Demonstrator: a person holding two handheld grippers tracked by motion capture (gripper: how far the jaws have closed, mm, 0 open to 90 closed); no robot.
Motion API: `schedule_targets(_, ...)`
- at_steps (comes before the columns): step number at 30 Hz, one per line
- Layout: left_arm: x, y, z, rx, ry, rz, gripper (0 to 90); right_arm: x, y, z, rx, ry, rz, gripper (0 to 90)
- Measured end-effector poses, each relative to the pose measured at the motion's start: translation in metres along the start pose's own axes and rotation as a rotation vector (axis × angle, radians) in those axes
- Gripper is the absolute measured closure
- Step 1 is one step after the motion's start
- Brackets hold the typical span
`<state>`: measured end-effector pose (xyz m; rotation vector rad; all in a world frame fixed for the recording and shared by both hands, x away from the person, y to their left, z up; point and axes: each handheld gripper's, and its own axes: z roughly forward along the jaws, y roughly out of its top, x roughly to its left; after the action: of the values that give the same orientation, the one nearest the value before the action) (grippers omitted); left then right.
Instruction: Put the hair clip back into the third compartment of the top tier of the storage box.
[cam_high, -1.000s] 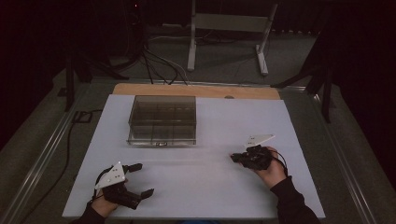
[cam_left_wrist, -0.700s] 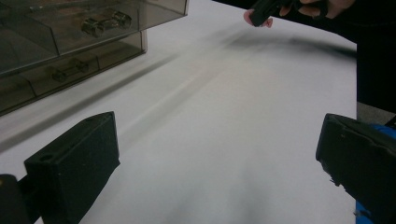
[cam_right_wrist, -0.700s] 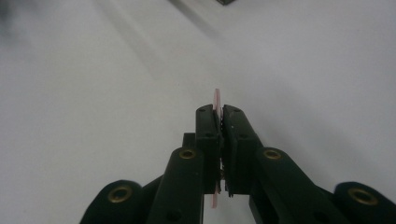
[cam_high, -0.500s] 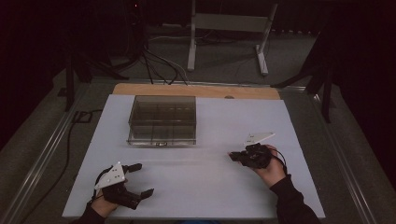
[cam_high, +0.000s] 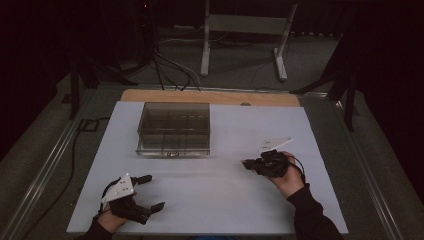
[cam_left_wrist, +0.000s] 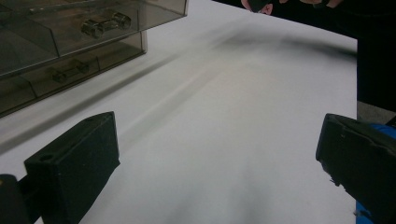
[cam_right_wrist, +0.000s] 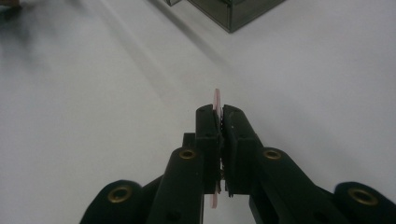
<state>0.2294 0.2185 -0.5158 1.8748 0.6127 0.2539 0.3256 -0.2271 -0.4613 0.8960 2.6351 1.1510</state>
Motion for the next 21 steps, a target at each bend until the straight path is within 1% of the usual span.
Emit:
schedule_targets(2,0.000,0.000,0.000,0.003,0.002,0.006,0.5,0.001,0.003,0.000,-0.003,0.005,0.000,85.3)
schedule_targets(9,-0.001,0.000,0.000,0.004,0.001,0.007,0.5,0.003,0.013,-0.002,-0.017,0.004,-0.012,85.3)
schedule_targets(10,0.000,0.000,0.000,0.001,0.002,0.003,0.5,0.003,0.017,-0.003,-0.022,0.001,-0.022,85.3)
schedule_targets(13,-0.001,0.000,0.000,0.005,0.003,0.005,0.5,0.003,0.021,-0.003,-0.029,0.003,-0.018,85.3)
schedule_targets(16,0.000,0.000,0.000,-0.001,0.001,0.001,0.5,0.004,0.030,-0.005,-0.041,-0.001,-0.037,85.3)
schedule_targets(17,0.000,0.000,0.000,-0.001,0.001,0.001,0.5,0.004,0.030,-0.005,-0.041,-0.001,-0.037,85.3)
schedule_targets(18,-0.001,0.000,0.000,0.002,0.003,0.004,0.5,0.005,0.035,-0.006,-0.043,-0.004,-0.044,85.3)
schedule_targets(19,-0.001,0.000,0.000,0.002,0.003,0.004,0.5,0.005,0.035,-0.006,-0.043,-0.004,-0.044,85.3)
schedule_targets(20,0.000,0.000,0.000,0.002,0.001,0.005,0.5,0.006,0.041,-0.007,-0.048,-0.003,-0.055,85.3)
schedule_targets(21,0.000,0.000,0.000,0.002,0.001,0.005,0.5,0.006,0.041,-0.007,-0.048,-0.003,-0.055,85.3)
